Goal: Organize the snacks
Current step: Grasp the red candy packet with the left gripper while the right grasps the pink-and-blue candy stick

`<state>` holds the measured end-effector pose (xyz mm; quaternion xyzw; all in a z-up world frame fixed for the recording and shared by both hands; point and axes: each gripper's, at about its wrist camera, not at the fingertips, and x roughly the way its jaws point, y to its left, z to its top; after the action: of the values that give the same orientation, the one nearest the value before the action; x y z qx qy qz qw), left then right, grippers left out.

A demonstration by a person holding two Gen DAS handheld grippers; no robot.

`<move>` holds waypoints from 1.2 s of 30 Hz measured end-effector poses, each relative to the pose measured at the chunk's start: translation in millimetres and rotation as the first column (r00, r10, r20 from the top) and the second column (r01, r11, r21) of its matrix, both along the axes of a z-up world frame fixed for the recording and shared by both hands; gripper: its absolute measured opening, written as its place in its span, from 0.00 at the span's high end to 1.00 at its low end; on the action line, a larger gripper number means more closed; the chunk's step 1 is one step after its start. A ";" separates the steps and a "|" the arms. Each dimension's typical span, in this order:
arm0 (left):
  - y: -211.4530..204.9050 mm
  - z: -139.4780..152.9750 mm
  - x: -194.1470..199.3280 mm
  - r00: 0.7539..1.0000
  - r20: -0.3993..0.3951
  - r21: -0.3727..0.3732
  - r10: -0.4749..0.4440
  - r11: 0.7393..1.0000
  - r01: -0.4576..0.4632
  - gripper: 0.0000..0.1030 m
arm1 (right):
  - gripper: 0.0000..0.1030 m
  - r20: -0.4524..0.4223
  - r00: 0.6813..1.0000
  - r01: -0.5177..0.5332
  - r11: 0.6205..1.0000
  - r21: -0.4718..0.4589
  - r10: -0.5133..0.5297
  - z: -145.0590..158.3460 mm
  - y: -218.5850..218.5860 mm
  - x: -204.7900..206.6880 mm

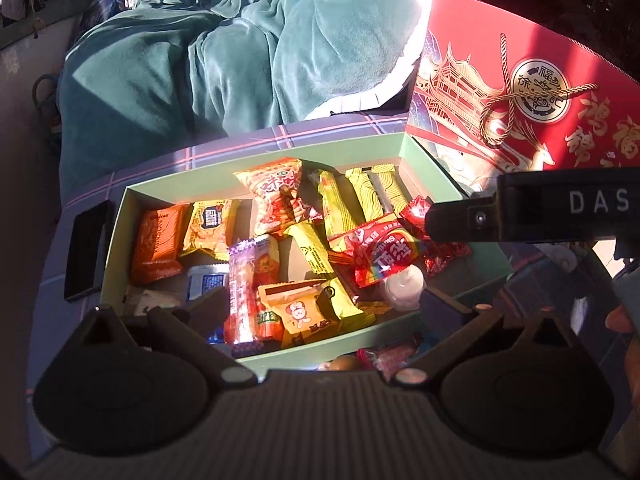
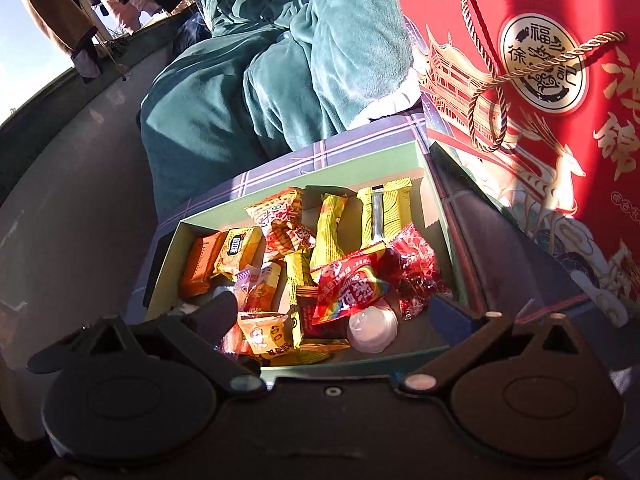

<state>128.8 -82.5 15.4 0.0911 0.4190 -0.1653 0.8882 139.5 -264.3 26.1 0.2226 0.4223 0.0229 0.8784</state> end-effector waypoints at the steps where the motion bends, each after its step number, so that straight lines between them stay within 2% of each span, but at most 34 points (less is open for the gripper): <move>1: 5.6 -1.2 -6.7 1.000 -0.010 -0.001 0.001 1.000 -0.001 0.00 | 0.00 0.001 1.000 -0.003 1.000 0.001 0.003 1.4 1.8 -5.8; 6: 42.6 -15.2 -46.0 0.996 -0.083 0.010 0.029 1.000 -0.028 0.00 | 0.00 -0.019 0.999 -0.032 0.999 0.004 0.032 -5.2 12.7 -36.9; 10: 80.3 -34.0 -81.7 0.981 -0.162 0.031 0.109 0.994 -0.105 0.00 | 0.00 -0.056 0.997 -0.056 0.998 0.020 0.057 -20.3 23.3 -57.2; 15: 120.0 -56.2 -111.0 0.940 -0.262 0.002 0.219 0.974 -0.227 0.00 | 0.00 -0.097 0.993 -0.070 0.996 0.047 0.074 -40.8 34.8 -77.1; 19: 136.0 -71.7 -121.1 0.902 -0.338 -0.043 0.269 0.953 -0.300 0.00 | 0.00 -0.136 0.987 -0.076 0.995 0.059 0.083 -56.6 40.4 -89.6; 21: 139.0 -75.2 -125.1 0.892 -0.359 -0.067 0.275 0.946 -0.318 0.03 | 0.00 -0.145 0.986 -0.074 0.995 0.060 0.082 -61.6 41.0 -94.9; 23: 136.6 -78.5 -129.2 0.885 -0.382 -0.089 0.265 0.943 -0.320 0.18 | 0.00 -0.157 0.985 -0.068 0.996 0.057 0.077 -67.5 38.9 -98.1; 24: 133.3 -79.3 -129.7 0.885 -0.390 -0.095 0.255 0.945 -0.314 0.22 | 0.00 -0.165 0.984 -0.064 0.996 0.059 0.073 -69.8 37.4 -99.9; 26: 126.6 -81.5 -129.9 0.888 -0.395 -0.099 0.236 0.950 -0.296 0.37 | 0.00 -0.179 0.982 -0.050 0.997 0.066 0.061 -74.8 34.7 -100.8; 28: 119.3 -84.0 -128.8 0.897 -0.379 -0.087 0.229 0.956 -0.281 0.45 | 0.00 -0.186 0.982 -0.031 0.997 0.069 0.044 -78.5 31.5 -100.5; 29: 116.4 -84.9 -127.0 0.903 -0.365 -0.083 0.226 0.958 -0.273 0.45 | 0.00 -0.186 0.982 -0.017 0.998 0.067 0.029 -80.2 29.4 -99.9; 31: 110.6 -84.6 -120.8 0.919 -0.334 -0.080 0.211 0.965 -0.251 0.45 | 0.08 -0.186 0.983 0.008 0.998 0.067 0.004 -81.9 25.4 -98.4; 36: 101.2 -83.7 -93.4 0.947 -0.259 -0.068 0.188 0.975 -0.212 0.49 | 0.21 -0.203 0.974 0.130 0.985 0.114 -0.105 -86.4 4.0 -80.0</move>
<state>35.4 18.6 -68.3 -0.0159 0.5265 -0.1043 0.8436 59.5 -260.3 -60.3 0.3039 0.4906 -0.0245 0.8163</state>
